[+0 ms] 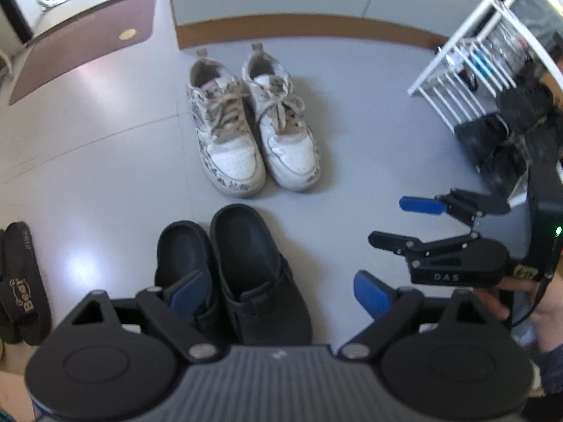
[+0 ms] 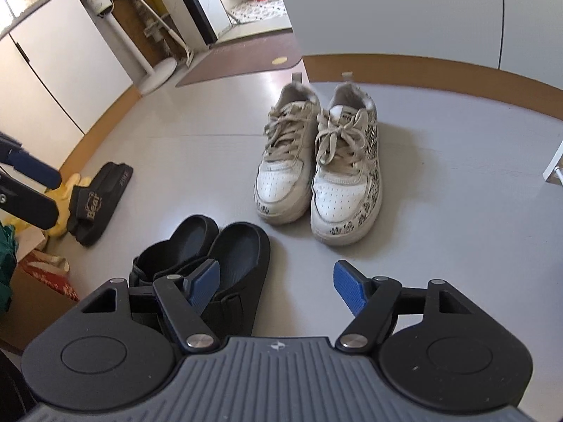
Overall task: Organize scattered shoes
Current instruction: 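Move the right gripper over to the white laced sneakers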
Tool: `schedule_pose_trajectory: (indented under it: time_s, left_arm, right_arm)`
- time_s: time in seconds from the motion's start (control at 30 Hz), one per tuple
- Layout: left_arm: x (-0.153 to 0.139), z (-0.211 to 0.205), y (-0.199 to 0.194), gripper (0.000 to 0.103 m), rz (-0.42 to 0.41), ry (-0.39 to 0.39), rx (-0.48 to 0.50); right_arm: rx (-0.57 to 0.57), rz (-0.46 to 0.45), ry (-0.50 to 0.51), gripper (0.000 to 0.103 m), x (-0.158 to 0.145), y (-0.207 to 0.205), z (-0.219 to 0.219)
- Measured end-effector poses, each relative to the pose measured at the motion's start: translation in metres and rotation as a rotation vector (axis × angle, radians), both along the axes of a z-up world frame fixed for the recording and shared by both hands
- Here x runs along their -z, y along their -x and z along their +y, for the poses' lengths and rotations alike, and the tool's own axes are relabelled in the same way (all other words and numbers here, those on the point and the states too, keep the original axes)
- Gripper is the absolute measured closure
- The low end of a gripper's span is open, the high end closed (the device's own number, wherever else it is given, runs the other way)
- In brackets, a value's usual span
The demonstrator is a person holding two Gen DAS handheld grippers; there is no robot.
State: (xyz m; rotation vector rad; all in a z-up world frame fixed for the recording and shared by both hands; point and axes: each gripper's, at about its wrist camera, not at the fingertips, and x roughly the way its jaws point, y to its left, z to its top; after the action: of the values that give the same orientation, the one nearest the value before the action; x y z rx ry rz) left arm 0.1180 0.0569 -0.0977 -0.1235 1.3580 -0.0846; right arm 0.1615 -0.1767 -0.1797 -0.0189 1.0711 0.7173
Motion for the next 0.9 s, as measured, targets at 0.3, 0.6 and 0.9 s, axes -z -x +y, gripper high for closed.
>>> schedule_pose_trajectory:
  time_s: [0.3, 0.6, 0.9]
  left_arm:
    - [0.031, -0.01, -0.008, 0.011, 0.05, 0.045, 0.056]
    - [0.044, -0.001, -0.014, 0.011, -0.04, 0.064, -0.031]
    - [0.064, 0.026, -0.006, 0.011, -0.104, 0.102, -0.111]
  right_arm:
    - [-0.015, 0.03, 0.024, 0.026, 0.01, -0.002, 0.006]
    - [0.03, 0.03, 0.038, 0.026, 0.019, -0.015, 0.009]
    - [0.085, -0.069, 0.007, 0.028, 0.017, -0.032, 0.024]
